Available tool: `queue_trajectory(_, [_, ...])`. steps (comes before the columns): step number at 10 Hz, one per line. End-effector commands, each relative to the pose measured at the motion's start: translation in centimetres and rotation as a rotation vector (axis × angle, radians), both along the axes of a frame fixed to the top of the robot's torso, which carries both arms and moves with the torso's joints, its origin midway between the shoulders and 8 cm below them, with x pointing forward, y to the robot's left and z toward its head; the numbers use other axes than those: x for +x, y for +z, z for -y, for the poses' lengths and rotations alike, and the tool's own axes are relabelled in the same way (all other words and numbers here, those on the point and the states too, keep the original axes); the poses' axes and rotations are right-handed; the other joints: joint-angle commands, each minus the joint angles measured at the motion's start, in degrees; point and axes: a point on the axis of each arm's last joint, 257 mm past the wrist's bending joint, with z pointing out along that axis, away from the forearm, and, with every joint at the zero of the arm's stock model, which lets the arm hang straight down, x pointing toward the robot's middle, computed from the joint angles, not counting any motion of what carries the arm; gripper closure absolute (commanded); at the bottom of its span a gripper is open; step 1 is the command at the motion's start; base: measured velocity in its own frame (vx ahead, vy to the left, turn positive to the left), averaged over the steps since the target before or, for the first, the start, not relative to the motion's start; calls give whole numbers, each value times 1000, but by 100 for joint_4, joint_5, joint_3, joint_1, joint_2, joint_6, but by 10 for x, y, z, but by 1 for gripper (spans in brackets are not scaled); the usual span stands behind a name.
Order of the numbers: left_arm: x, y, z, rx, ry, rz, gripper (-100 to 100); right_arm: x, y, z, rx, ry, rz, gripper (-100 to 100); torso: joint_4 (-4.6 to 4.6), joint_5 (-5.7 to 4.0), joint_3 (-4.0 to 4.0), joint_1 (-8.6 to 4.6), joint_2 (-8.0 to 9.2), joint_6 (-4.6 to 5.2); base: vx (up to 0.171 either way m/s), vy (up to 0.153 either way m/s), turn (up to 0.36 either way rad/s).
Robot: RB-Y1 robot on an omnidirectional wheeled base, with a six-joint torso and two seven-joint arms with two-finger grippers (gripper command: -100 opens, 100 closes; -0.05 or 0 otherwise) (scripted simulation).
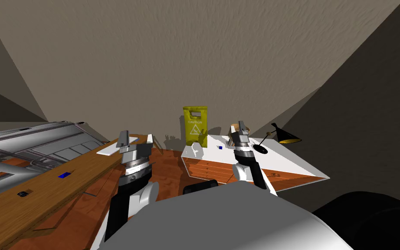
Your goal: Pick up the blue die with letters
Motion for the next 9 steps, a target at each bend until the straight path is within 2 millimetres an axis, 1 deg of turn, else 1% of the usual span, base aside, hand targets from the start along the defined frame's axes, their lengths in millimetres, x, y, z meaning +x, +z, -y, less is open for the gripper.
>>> queue_trajectory(1, [0, 0, 0, 0, 0, 0, 0, 5, -8, -4, -39, 6, -30, -100, 0, 0, 0, 0, 0, 0, -10, 2, 32])
queue_trajectory(3, [0, 0, 0, 0, 0, 0, 0, 15, -27, -9, -113, 13, -93, -100, 1, 0, 3, -1, 6, -1, -28, -1, 65])
queue_trajectory(5, [0, 0, 0, 0, 0, 0, 0, 27, -56, -14, -205, 14, -179, -100, 3, -1, 8, -4, 15, 0, -44, 0, 76])
queue_trajectory(6, [0, 0, 0, 0, 0, 0, 0, 27, -56, -14, -215, 18, -180, -100, 4, -1, 9, -2, 17, -1, -31, 1, 30])
queue_trajectory(9, [0, 0, 0, 0, 0, 0, 0, 43, -112, -12, -385, 4, -333, -100, 3, -1, 7, -3, 13, -1, -40, 3, 97])
